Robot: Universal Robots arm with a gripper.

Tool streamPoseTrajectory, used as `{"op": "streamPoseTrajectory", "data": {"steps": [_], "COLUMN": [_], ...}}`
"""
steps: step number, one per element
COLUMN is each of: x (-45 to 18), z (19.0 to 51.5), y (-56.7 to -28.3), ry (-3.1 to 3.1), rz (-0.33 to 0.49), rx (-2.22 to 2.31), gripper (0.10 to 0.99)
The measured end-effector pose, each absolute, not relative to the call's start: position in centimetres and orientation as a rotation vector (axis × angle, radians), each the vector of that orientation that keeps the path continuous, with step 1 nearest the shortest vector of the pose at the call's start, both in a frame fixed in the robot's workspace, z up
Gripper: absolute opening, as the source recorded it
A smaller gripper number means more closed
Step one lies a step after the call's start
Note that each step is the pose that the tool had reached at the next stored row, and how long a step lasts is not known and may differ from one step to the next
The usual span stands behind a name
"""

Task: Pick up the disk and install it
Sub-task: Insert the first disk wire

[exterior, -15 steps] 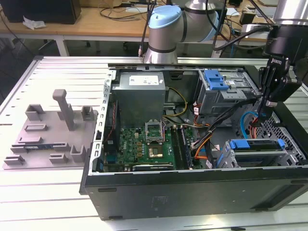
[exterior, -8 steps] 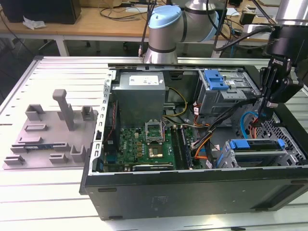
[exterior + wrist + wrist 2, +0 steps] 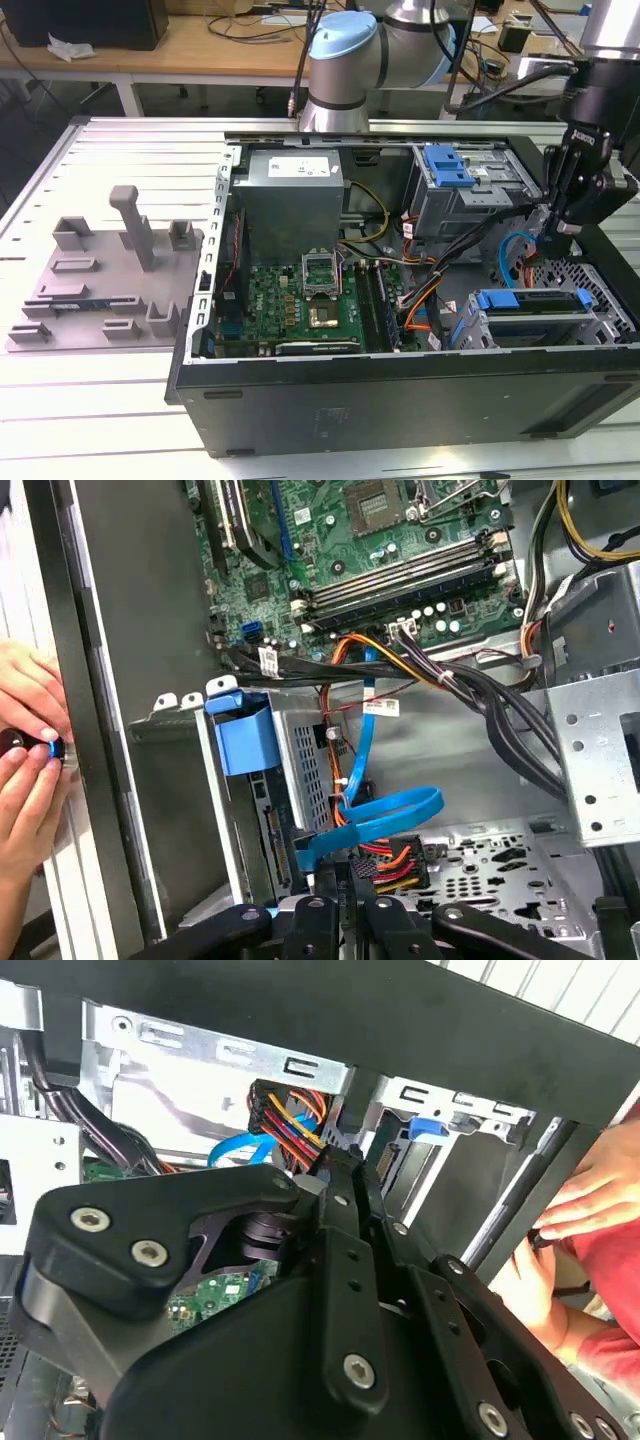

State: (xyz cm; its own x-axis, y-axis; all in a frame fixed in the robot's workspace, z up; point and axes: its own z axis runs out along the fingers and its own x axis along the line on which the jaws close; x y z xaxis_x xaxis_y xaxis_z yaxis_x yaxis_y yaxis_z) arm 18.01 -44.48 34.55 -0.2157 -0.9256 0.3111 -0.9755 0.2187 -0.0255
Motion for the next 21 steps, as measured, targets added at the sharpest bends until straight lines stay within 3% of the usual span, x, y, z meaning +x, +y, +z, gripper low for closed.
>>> {"op": "streamPoseTrajectory", "data": {"steps": [2, 4, 10, 21], "x": [17.1, 16.8, 16.4, 16.0], "z": [35.2, 35.2, 35.2, 35.5], "y": [-47.3, -47.8, -48.6, -49.0], "ry": [-2.345, -2.353, -2.363, -2.375], "rz": [0.259, 0.259, 0.241, 0.111], "rx": [1.861, 1.866, 1.883, 1.999], "gripper": [0.165, 0.165, 0.165, 0.165]}}
